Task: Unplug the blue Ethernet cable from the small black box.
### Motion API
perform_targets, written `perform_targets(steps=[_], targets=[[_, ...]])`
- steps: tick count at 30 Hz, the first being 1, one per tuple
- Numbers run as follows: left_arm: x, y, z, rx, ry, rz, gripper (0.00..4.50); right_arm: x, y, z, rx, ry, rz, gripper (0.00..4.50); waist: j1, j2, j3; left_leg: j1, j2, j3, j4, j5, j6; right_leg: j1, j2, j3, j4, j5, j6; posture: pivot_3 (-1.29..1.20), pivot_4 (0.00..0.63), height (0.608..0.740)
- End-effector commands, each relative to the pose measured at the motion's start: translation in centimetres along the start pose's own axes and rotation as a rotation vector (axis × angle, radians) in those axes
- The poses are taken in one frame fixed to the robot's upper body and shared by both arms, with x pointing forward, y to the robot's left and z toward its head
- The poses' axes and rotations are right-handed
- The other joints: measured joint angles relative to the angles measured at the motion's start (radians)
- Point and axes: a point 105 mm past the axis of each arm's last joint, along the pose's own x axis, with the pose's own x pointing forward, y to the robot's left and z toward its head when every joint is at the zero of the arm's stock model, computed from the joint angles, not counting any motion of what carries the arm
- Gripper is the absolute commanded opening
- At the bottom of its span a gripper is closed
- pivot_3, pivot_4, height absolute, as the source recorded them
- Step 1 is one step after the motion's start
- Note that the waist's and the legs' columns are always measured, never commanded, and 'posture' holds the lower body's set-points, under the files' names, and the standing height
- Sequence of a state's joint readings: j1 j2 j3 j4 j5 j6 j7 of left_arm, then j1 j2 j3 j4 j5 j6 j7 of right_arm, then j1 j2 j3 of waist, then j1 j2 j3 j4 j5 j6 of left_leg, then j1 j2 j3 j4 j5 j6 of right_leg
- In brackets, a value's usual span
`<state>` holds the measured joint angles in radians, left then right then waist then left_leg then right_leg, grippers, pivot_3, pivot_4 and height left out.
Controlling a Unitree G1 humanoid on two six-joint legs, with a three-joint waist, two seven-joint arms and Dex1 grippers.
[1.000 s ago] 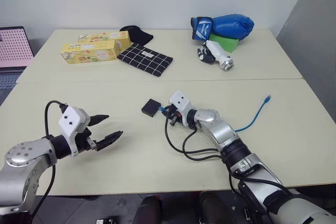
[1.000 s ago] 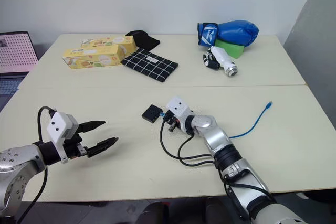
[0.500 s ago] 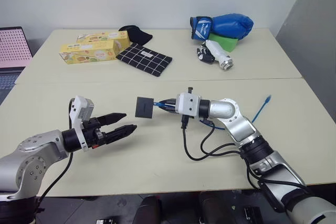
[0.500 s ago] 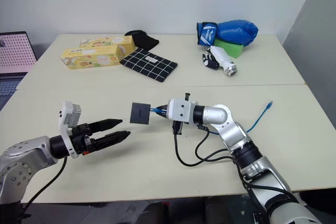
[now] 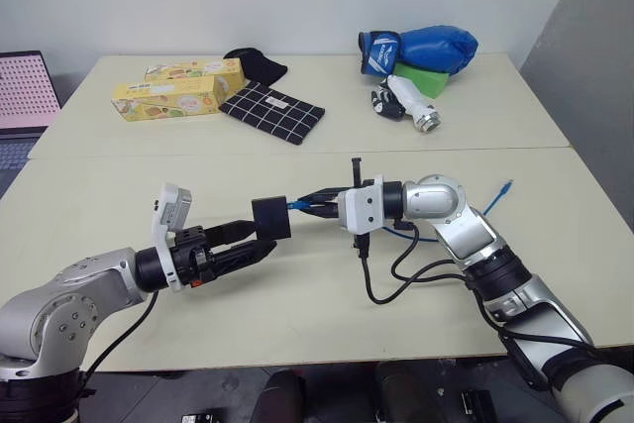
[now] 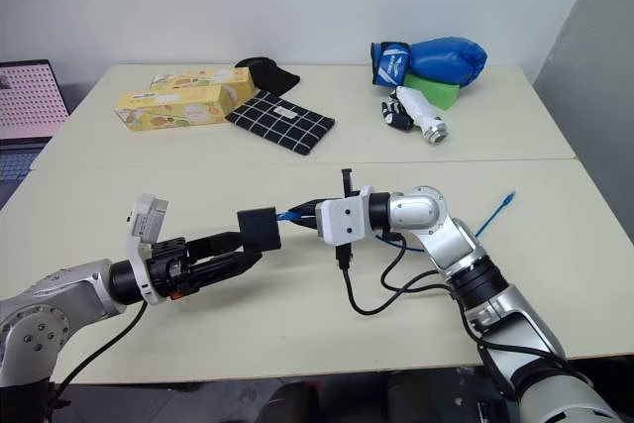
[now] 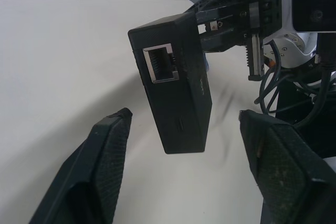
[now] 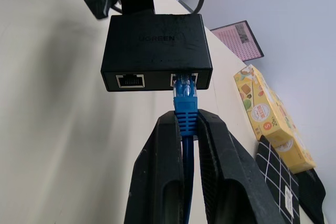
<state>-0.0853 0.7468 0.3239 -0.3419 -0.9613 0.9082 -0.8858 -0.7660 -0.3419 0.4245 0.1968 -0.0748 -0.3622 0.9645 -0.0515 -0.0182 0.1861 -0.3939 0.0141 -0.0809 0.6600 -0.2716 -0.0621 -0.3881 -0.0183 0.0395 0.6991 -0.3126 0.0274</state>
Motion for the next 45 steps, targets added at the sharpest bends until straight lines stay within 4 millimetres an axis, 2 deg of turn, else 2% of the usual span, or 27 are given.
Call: perform_targets(steps=[1,4,11,15,16,17,19,20,21,24,27,29,35,39,45], targets=[[0.3,-0.3,0.8,0.033,-0.033,-0.018,2.72,0.2,-0.8,1.8,-0.064,-0.05,-0.013,0.13,0.0,0.0,0.0,0.0,0.0,0.0,0.0,0.0,0.0,0.0,0.0,0.0,0.0,0.0,0.0,0.0,0.15,0.74],[0.5,-0.2,0.7,0.029,-0.033,-0.018,2.05,0.3,-0.5,1.9,-0.075,-0.051,-0.008,0.13,0.001,0.0,0.0,0.0,0.0,0.0,0.0,0.0,0.0,0.0,0.0,0.0,0.0,0.0,0.0,0.0,0.15,0.74],[0.8,-0.1,0.3,0.022,-0.02,-0.02,0.82,0.3,-0.2,2.1,-0.099,-0.052,-0.001,0.13,0.001,0.0,0.0,0.0,0.0,0.0,0.0,0.0,0.0,0.0,0.0,0.0,0.0,0.0,0.0,0.0,0.15,0.74],[0.7,-0.1,-0.3,0.014,0.003,-0.021,0.8,0.1,0.7,1.7,-0.171,-0.021,0.04,0.12,0.002,0.0,0.0,0.0,0.0,0.0,0.0,0.0,0.0,0.0,0.0,0.0,0.0,0.0,0.0,0.0,0.15,0.74],[0.7,-0.2,-0.4,0.014,0.01,-0.025,0.8,0.1,0.7,1.7,-0.181,-0.017,0.042,0.82,0.002,0.0,0.0,0.0,0.0,0.0,0.0,0.0,0.0,0.0,0.0,0.0,0.0,0.0,0.0,0.0,0.15,0.74],[0.8,-0.2,-0.5,0.014,0.014,-0.027,0.8,0.0,0.7,1.6,-0.186,-0.015,0.044,0.92,0.001,0.0,0.0,0.0,-0.001,0.0,0.0,0.0,0.0,0.0,0.0,0.0,0.0,0.0,0.0,0.0,0.15,0.74],[0.8,-0.2,-0.6,0.017,0.019,-0.031,0.8,-0.2,0.7,1.7,-0.175,-0.014,0.053,1.52,0.001,0.0,0.0,0.0,-0.001,0.0,0.0,0.0,0.0,0.0,0.0,0.0,0.0,0.0,0.0,0.0,0.15,0.74],[0.8,-0.2,-0.6,0.021,0.02,-0.033,0.8,-0.5,0.8,1.7,-0.152,-0.011,0.062,1.61,0.001,0.0,0.0,0.0,-0.001,0.0,0.0,0.0,0.0,0.0,0.0,0.0,0.0,0.0,0.0,0.0,0.15,0.74],[0.9,-0.1,-0.6,0.024,0.02,-0.034,0.8,-0.6,0.9,1.7,-0.136,-0.009,0.068,1.98,0.002,0.0,0.0,0.0,-0.001,0.0,0.0,0.0,0.0,0.0,0.0,0.0,0.0,0.0,0.0,0.0,0.15,0.74],[1.3,-0.2,-0.8,0.071,0.039,-0.054,0.8,-1.9,0.9,2.0,0.035,-0.032,0.056,2.47,0.005,0.0,0.0,0.0,0.0,0.0,0.0,0.0,0.0,0.0,0.0,0.0,-0.001,0.0,0.0,0.0,0.15,0.74],[1.6,-0.6,-1.1,0.122,0.062,-0.099,0.8,-3.0,0.2,2.7,0.311,-0.082,-0.006,3.06,0.013,0.0,0.0,-0.001,0.0,-0.001,0.0,0.0,0.0,0.001,-0.001,0.0,-0.001,0.0,0.0,0.0,0.15,0.74],[1.7,-0.8,-1.5,0.17,0.102,-0.138,0.8,-3.9,-0.2,3.0,0.56,-0.128,-0.027,3.4,0.018,0.0,0.0,-0.001,0.0,0.0,0.0,0.0,0.0,0.001,-0.001,0.0,-0.001,0.0,0.0,0.0,0.15,0.74],[2.3,-1.6,-0.9,0.248,0.08,-0.257,0.8,-4.0,1.0,3.2,0.958,-0.163,0.007,3.4,0.019,0.0,0.0,0.0,-0.001,-0.001,0.0,0.0,0.0,0.001,0.0,0.0,-0.001,0.0,0.0,0.0,0.15,0.74],[2.4,-1.7,-0.6,0.251,0.086,-0.301,0.8,-3.8,1.7,3.4,1.082,-0.175,0.039,3.4,0.017,0.0,0.0,-0.001,-0.002,0.0,0.0,0.0,0.0,0.0,0.0,0.0,-0.001,0.0,0.0,0.0,0.15,0.74],[2.3,-1.9,-0.7,0.249,0.095,-0.326,0.8,-3.6,2.3,3.9,1.153,-0.187,0.091,3.4,0.017,0.0,0.0,-0.001,-0.002,0.0,0.0,0.0,0.0,0.0,0.001,-0.001,-0.001,0.0,0.0,0.0,0.15,0.74]])
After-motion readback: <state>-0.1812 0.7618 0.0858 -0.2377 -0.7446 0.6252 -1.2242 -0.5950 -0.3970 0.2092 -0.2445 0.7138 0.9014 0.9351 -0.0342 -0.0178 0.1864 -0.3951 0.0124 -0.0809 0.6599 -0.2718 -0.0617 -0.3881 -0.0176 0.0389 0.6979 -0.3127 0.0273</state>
